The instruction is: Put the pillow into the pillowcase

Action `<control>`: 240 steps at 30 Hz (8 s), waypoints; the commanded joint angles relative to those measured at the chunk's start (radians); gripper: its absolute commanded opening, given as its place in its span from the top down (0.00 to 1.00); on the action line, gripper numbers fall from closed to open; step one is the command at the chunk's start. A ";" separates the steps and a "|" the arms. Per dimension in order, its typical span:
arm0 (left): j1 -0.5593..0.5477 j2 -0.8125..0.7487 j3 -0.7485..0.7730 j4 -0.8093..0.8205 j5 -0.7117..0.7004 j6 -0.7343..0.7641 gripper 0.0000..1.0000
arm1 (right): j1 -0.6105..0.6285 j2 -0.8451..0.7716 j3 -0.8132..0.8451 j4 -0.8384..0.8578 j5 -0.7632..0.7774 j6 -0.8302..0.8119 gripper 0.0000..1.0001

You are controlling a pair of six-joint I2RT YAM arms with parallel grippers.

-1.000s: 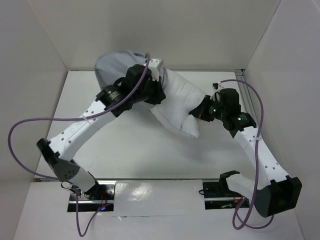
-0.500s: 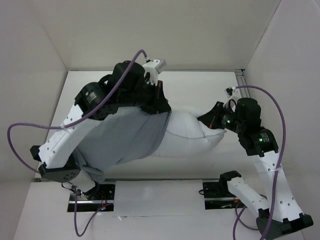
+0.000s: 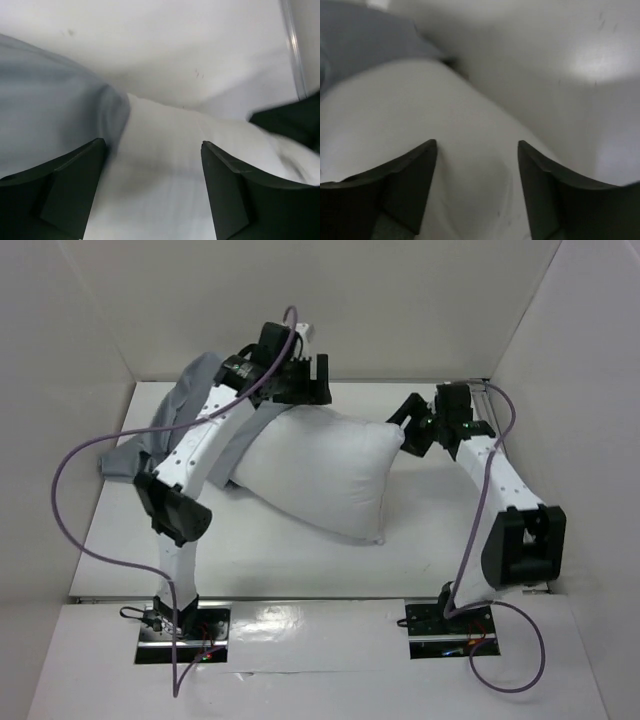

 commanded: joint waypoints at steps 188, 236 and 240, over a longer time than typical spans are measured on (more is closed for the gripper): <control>-0.204 -0.377 -1.234 0.986 -0.429 0.192 0.21 | 0.541 -0.183 -0.310 0.177 0.575 0.099 1.00; -0.394 -0.626 -0.946 0.969 0.163 -0.047 1.00 | 0.231 -0.079 -0.049 0.348 0.134 -0.020 1.00; -0.381 -0.617 -0.791 0.951 0.229 -0.045 1.00 | 0.188 -0.078 -0.049 0.368 0.094 -0.008 1.00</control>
